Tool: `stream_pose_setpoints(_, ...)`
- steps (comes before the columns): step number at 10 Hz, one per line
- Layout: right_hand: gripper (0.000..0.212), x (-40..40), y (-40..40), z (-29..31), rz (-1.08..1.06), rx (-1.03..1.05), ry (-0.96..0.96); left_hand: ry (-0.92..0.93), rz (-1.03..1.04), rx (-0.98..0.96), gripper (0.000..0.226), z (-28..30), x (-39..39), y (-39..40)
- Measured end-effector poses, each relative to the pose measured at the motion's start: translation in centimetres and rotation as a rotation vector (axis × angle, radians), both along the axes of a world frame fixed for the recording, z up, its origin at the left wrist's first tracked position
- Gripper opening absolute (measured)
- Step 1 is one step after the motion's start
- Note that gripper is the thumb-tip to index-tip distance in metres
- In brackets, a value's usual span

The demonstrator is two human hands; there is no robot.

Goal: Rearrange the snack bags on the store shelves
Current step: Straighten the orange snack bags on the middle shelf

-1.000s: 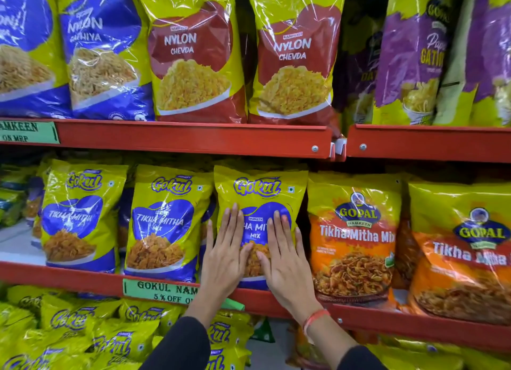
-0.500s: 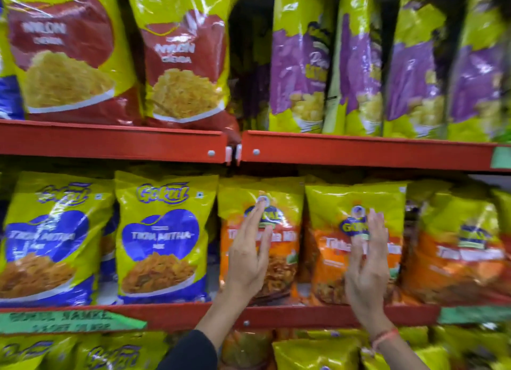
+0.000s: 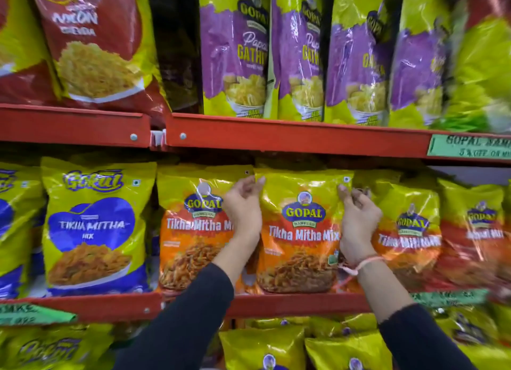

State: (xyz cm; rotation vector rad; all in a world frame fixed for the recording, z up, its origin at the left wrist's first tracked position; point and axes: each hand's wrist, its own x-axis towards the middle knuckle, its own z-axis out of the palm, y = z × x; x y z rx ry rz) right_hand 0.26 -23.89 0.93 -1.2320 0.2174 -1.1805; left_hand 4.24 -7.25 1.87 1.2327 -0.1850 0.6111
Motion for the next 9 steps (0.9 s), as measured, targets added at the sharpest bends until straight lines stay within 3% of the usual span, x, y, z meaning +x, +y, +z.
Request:
stream_pose_setpoints(1,0.028,0.4,-0.7,0.1,-0.008,0.106,-0.031,-0.031,0.01,-0.025,0.014,0.7,0.5,0.4)
stream_pose_setpoints(2,0.037,0.3,-0.2,-0.5,-0.07,-0.018,0.046,-0.086,0.103,0.08,0.024,-0.1,-0.5,0.4)
stream_pose_setpoints(3,0.05,-0.7,1.3,-2.6,-0.184,-0.366,0.053,-0.302,0.269,0.336,0.042,-2.1,-2.2,-0.1)
stream_pose_setpoints(4,0.058,-1.6,2.3,-6.3,-0.38,-0.92,0.015,-0.596,0.404,0.772,0.053,-5.4,-3.4,-1.1)
stream_pose_setpoints(5,0.06,-1.1,1.3,-10.4,-0.457,-1.304,0.113,-0.706,0.516,1.214,0.06,-9.3,-2.4,-1.5)
stream_pose_setpoints(6,0.063,-0.6,-0.3,-11.7,-0.486,-1.482,0.231,-0.676,0.533,1.41,0.066,-11.0,-0.8,-1.1)
stream_pose_setpoints(8,0.065,-1.1,-0.4,-11.7,-0.509,-1.513,0.287,-0.618,0.493,1.476,0.067,-10.5,-1.7,-0.7)
stream_pose_setpoints(9,0.066,-2.2,1.3,-10.2,-0.498,-1.425,0.197,-0.633,0.524,1.363,0.065,-9.4,-2.3,2.1)
